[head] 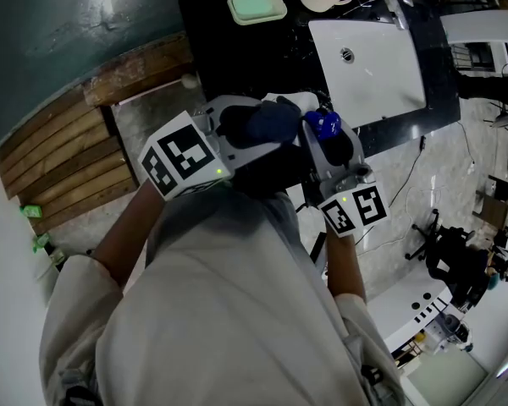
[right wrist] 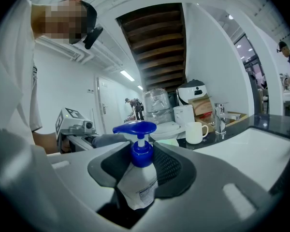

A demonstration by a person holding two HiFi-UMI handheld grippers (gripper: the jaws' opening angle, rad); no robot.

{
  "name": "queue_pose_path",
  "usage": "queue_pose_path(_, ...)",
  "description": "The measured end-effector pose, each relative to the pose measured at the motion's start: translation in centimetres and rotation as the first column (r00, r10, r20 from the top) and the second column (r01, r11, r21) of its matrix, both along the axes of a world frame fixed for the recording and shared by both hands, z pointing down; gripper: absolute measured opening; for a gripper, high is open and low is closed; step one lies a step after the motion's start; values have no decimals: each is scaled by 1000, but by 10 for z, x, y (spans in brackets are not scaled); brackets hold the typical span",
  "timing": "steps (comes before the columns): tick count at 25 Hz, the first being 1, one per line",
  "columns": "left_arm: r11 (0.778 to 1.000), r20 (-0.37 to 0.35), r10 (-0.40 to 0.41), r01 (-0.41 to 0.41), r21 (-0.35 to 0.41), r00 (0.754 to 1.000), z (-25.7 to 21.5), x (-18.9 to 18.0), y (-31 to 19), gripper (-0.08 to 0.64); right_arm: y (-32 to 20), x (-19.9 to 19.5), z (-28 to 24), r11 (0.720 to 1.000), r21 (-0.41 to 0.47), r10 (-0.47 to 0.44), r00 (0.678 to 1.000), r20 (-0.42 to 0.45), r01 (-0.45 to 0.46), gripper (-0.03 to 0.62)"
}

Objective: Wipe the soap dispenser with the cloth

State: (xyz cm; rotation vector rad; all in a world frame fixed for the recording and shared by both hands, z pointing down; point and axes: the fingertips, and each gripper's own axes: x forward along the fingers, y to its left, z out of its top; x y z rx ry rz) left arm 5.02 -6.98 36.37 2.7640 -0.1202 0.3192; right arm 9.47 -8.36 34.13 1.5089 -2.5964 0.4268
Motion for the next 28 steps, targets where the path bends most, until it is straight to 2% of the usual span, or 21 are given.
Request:
queue_pose_path(6,999,27,3,-4,44,1000,-1,4,-14,179,0,0,0,1000,0,-2,1000,7,2,138)
queue_pose_path(14,999,34,10,-12,50,999,-4,15,-30,179,0,4,0,1000,-3,-3,1000,20,3,138)
queue_pose_path(21,999,22,-22,21,39,1000,-4,23,-44,180,0,7,2,1000,3,1,999,33,-1,138)
queue_pose_path(25,996,4,-77,76,35,997,-11,24,-59,181,2,-1,1,999,19,-34,999,-1,34,138)
queue_pose_path(28,995,-6,-84,84,58,996,-20,27,-62,180,2,-9,0,998,30,-58,998,-27,59,138)
